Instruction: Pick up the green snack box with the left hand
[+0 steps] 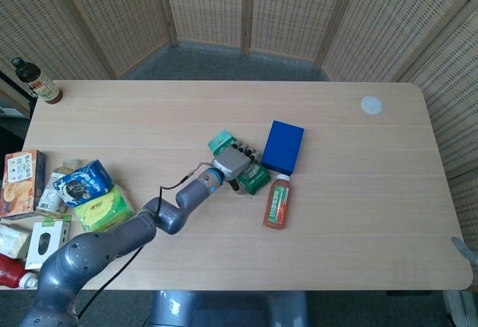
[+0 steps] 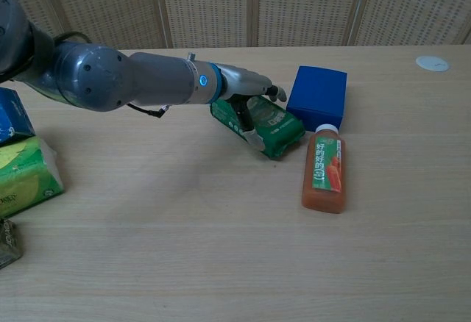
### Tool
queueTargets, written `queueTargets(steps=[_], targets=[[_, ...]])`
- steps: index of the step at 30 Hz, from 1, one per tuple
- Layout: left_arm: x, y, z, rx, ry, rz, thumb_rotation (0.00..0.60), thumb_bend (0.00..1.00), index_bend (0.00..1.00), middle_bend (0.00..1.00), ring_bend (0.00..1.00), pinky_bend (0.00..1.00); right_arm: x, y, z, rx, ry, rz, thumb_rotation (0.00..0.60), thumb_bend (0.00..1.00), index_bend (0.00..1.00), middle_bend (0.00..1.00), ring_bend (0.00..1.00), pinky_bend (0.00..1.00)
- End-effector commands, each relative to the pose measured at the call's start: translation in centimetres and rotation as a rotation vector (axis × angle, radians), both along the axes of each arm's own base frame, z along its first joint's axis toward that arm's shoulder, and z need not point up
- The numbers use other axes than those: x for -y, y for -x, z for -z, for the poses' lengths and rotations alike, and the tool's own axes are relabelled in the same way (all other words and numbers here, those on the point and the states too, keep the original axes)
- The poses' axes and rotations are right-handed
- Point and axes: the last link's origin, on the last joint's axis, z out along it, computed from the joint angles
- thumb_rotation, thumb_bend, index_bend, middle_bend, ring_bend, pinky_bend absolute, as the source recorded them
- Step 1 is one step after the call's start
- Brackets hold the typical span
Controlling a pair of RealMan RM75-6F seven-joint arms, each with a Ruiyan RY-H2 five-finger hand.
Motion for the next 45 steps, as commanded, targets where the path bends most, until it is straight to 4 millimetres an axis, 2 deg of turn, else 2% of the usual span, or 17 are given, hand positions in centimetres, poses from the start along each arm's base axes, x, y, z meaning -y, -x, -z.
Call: queueTargets(steps=[1, 4, 6, 7, 9, 11, 16, 20, 23, 29, 39, 45], targets=[[0.2, -0.6, 0.8, -0.022, 0.028, 0.005, 0.485, 0.16, 0.13, 0.12, 0.01, 0.00, -0.1, 0.0, -0.1, 0.000, 0.002, -0.002, 0.201, 0.18, 0.00, 0.00, 0.00, 0.00], [0.2, -0.5, 0.9, -0.038, 0.035, 0.005, 0.536, 0.17, 0.20, 0.22, 0.16, 0.01, -0.1, -0.1, -0.2, 0.002, 0.008, -0.009, 0.197, 0.18, 0.00, 0.00, 0.00, 0.00], [0.2, -0.3, 0.9, -0.039, 0.039, -0.001, 0.578, 0.18, 0.27, 0.32, 0.28, 0.12, -0.1, -0.2, -0.3, 0.003, 0.009, -0.015, 0.198, 0.18, 0.00, 0.00, 0.00, 0.00], [0.3, -0.2, 0.8, -0.037, 0.039, -0.003, 0.593, 0.18, 0.31, 0.36, 0.34, 0.21, -0.1, -0.3, -0.3, 0.003, 0.009, -0.017, 0.200, 0.18, 0.00, 0.00, 0.00, 0.00], [0.3, 0.1, 0.7, -0.034, 0.036, 0.000, 0.600, 0.20, 0.41, 0.45, 0.46, 0.34, -0.1, -0.3, -0.3, 0.002, 0.009, -0.021, 0.201, 0.18, 0.00, 0.00, 0.00, 0.00], [0.4, 0.3, 0.4, -0.024, 0.028, 0.001, 0.600, 0.22, 0.56, 0.58, 0.60, 0.50, -0.1, -0.4, -0.3, 0.004, 0.010, -0.026, 0.202, 0.18, 0.00, 0.00, 0.00, 0.00], [0.6, 1.1, -0.2, -0.005, 0.014, -0.005, 0.600, 0.25, 0.71, 0.74, 0.77, 0.69, -0.2, -0.7, -0.4, 0.008, 0.018, -0.037, 0.200, 0.18, 0.00, 0.00, 0.00, 0.00], [0.9, 1.3, -1.6, 0.062, -0.013, -0.020, 0.600, 0.25, 0.75, 0.79, 0.82, 0.74, -0.2, -0.6, -0.3, 0.012, 0.016, -0.037, 0.203, 0.17, 0.00, 0.00, 0.00, 0.00], [0.8, 1.0, -3.6, 0.131, -0.046, -0.024, 0.600, 0.25, 0.76, 0.80, 0.83, 0.75, 0.0, -0.6, 0.0, 0.021, 0.010, -0.040, 0.200, 0.18, 0.00, 0.00, 0.00, 0.00], [1.0, -0.4, -9.5, 0.252, -0.136, 0.013, 0.600, 0.25, 0.78, 0.81, 0.84, 0.76, 0.3, -0.3, 0.5, 0.039, 0.000, -0.050, 0.201, 0.18, 0.00, 0.00, 0.00, 0.00], [2.3, -3.7, -21.2, 0.432, -0.303, 0.056, 0.600, 0.24, 0.76, 0.80, 0.84, 0.76, 0.7, 0.2, 1.8, 0.075, -0.034, -0.071, 0.203, 0.18, 0.00, 0.00, 0.00, 0.00], [3.6, -4.5, -26.5, 0.488, -0.371, 0.047, 0.600, 0.24, 0.76, 0.80, 0.83, 0.76, 0.8, 0.5, 2.5, 0.093, -0.057, -0.080, 0.201, 0.18, 0.00, 0.00, 0.00, 0.00]])
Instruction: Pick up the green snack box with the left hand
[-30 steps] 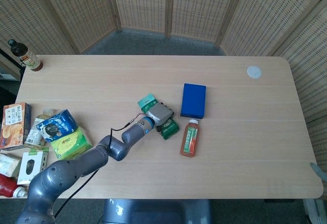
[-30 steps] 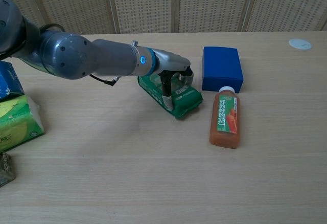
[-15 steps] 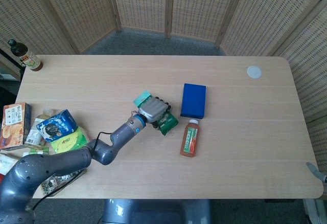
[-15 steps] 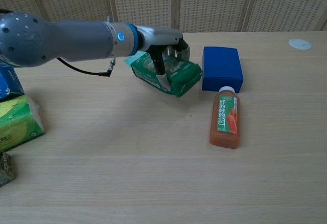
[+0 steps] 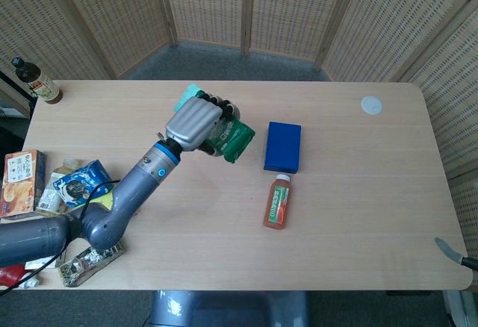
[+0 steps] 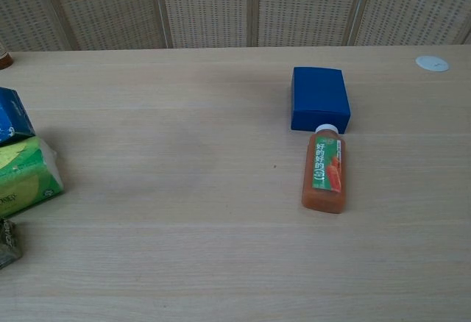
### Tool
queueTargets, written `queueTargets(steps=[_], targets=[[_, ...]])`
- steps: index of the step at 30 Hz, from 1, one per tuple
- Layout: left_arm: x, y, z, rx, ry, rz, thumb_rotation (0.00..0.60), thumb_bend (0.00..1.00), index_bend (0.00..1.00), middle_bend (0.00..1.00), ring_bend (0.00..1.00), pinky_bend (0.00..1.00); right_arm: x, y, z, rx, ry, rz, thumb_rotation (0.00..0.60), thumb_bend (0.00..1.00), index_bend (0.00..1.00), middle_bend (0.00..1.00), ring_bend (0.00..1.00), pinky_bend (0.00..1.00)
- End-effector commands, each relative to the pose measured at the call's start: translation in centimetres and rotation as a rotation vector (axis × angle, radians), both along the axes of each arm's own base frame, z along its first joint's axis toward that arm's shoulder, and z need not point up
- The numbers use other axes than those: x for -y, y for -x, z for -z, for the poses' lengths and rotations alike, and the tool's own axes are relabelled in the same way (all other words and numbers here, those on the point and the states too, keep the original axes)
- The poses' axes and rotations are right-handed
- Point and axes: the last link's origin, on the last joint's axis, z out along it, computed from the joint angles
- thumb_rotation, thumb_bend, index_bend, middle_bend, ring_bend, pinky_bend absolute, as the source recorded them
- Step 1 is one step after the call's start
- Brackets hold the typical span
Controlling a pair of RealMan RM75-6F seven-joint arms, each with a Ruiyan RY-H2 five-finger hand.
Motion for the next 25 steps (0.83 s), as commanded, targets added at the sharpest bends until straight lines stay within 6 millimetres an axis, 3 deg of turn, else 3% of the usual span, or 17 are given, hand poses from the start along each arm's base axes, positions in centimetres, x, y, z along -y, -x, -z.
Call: queueTargets(steps=[1, 9, 25], targets=[[0.9, -0.1, -3.9, 0.051, -0.063, -0.027, 0.600, 0.24, 0.76, 0.80, 0.83, 0.76, 0.1, 0.1, 0.3, 0.009, -0.006, -0.009, 0.202, 0.17, 0.00, 0.00, 0.00, 0.00], [3.4, 1.7, -6.9, 0.037, -0.082, -0.070, 0.600, 0.24, 0.76, 0.80, 0.83, 0.75, 0.4, 0.2, 1.4, 0.042, -0.025, -0.038, 0.197, 0.18, 0.00, 0.00, 0.00, 0.00], [3.8, 3.0, -7.6, 0.066, -0.089, -0.097, 0.600, 0.24, 0.76, 0.80, 0.83, 0.75, -0.6, -0.1, 1.1, 0.041, -0.008, -0.048, 0.199, 0.18, 0.00, 0.00, 0.00, 0.00]])
